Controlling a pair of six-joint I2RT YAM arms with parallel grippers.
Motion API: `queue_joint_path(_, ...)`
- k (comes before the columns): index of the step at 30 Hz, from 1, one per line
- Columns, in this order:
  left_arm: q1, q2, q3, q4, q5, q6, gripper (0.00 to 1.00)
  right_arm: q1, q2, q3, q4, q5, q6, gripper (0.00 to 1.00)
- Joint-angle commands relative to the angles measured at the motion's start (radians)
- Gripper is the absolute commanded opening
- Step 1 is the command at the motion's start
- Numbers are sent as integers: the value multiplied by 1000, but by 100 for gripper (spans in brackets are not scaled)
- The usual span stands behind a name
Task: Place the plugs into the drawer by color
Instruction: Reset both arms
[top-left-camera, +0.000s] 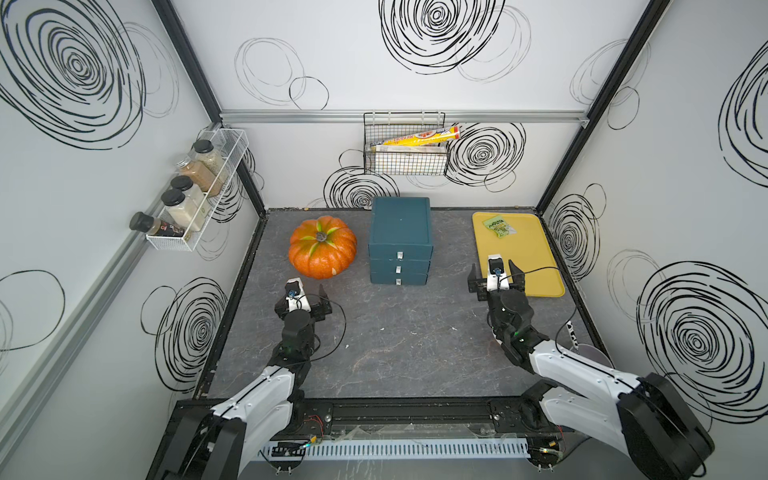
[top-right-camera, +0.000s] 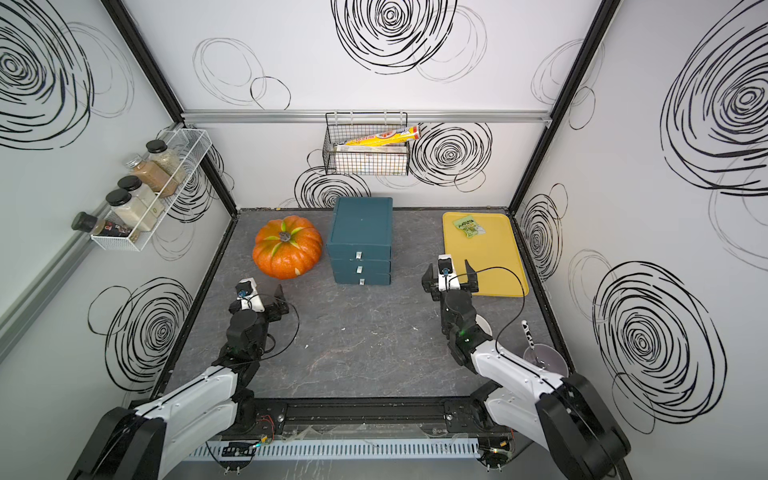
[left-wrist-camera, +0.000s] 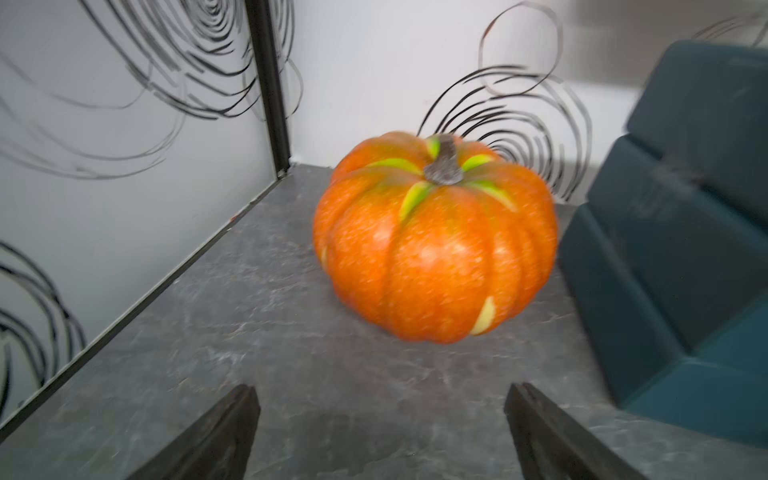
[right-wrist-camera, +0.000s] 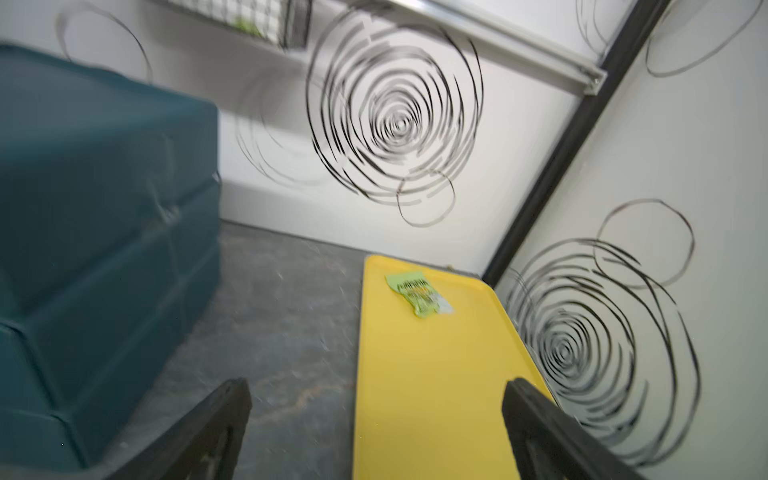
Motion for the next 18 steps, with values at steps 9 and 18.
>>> queue_joint_path(9,211,287,95,389,303,-14,99,-242,340,-166,692,-110,70,100)
queue_joint_path(18,173,543,149,596,331,77,99,-383,433,-162,763,-263,187,100)
